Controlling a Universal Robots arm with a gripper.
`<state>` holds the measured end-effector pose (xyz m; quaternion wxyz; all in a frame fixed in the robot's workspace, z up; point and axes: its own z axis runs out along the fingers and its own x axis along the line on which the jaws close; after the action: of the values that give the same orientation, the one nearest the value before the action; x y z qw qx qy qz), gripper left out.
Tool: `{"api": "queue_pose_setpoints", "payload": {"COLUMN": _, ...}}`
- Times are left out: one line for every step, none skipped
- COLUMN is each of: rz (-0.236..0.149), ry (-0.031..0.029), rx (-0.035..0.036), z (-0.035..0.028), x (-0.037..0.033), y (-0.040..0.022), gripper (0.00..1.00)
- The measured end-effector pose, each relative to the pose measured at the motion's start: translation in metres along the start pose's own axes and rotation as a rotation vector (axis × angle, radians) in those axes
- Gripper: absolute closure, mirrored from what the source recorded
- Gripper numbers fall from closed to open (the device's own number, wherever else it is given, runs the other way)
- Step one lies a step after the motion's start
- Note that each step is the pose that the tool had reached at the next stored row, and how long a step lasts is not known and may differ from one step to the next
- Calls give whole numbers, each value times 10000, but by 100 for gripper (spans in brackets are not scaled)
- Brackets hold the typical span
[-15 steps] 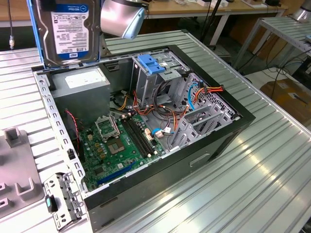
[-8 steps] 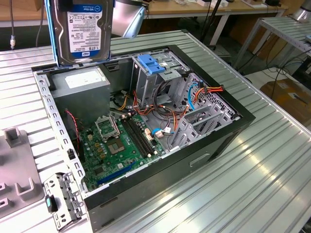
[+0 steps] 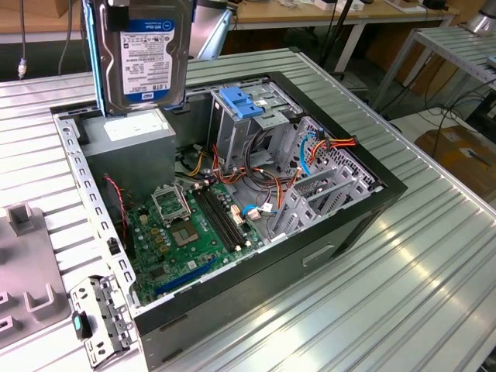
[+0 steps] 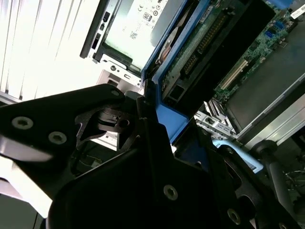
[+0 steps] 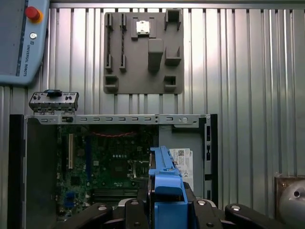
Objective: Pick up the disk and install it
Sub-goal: 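Pick up the disk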
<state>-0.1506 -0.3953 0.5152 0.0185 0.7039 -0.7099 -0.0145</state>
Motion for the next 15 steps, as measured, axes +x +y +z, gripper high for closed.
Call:
{"api": "queue_pose_setpoints", "payload": {"rz": 0, "ry": 0, "rx": 46, "z": 10, "x": 16, "y": -1, "gripper": 63}}
{"api": "queue_pose_setpoints", "payload": {"rz": 1, "ry": 0, "rx": 82, "z": 15, "x": 23, "y": -1, "gripper": 63}}
{"api": "queue_pose_setpoints", "payload": {"rz": 1, "ry": -3, "rx": 148, "z": 28, "x": 35, "y": -2, "gripper": 63}}
{"api": "queue_pose_setpoints", "payload": {"rz": 2, "ry": -2, "rx": 190, "z": 35, "x": 44, "y": -2, "gripper": 63}}
{"api": "queue_pose_setpoints", "payload": {"rz": 1, "ry": -2, "rx": 222, "z": 41, "x": 51, "y": -3, "gripper": 63}}
{"api": "queue_pose_setpoints", "payload": {"rz": 0, "ry": -4, "rx": 260, "z": 51, "x": 62, "y": -5, "gripper": 63}}
{"api": "queue_pose_setpoints", "payload": {"rz": 1, "ry": -4, "rx": 279, "z": 59, "x": 72, "y": -7, "gripper": 63}}
{"api": "queue_pose_setpoints", "payload": {"rz": 1, "ry": -4, "rx": 294, "z": 67, "x": 84, "y": -11, "gripper": 63}}
{"api": "queue_pose_setpoints", "payload": {"rz": 2, "ry": -3, "rx": 302, "z": 77, "x": 99, "y": -16, "gripper": 63}}
{"api": "queue_pose_setpoints", "payload": {"rz": 2, "ry": -3, "rx": 307, "z": 89, "x": 116, "y": -26, "gripper": 63}}
{"api": "queue_pose_setpoints", "payload": {"rz": 2, "ry": -3, "rx": 310, "z": 103, "x": 132, "y": -43, "gripper": 63}}
{"api": "queue_pose_setpoints", "payload": {"rz": 1, "ry": -2, "rx": 312, "z": 122, "x": 149, "y": -67, "gripper": 63}}
{"api": "queue_pose_setpoints", "payload": {"rz": 1, "ry": -1, "rx": 311, "z": 135, "x": 157, "y": -97, "gripper": 63}}
{"api": "queue_pose_setpoints", "payload": {"rz": 2, "ry": -2, "rx": 313, "z": 147, "x": 162, "y": -129, "gripper": 63}}
{"api": "queue_pose_setpoints", "payload": {"rz": 2, "ry": -4, "rx": 313, "z": 161, "x": 168, "y": -164, "gripper": 63}}
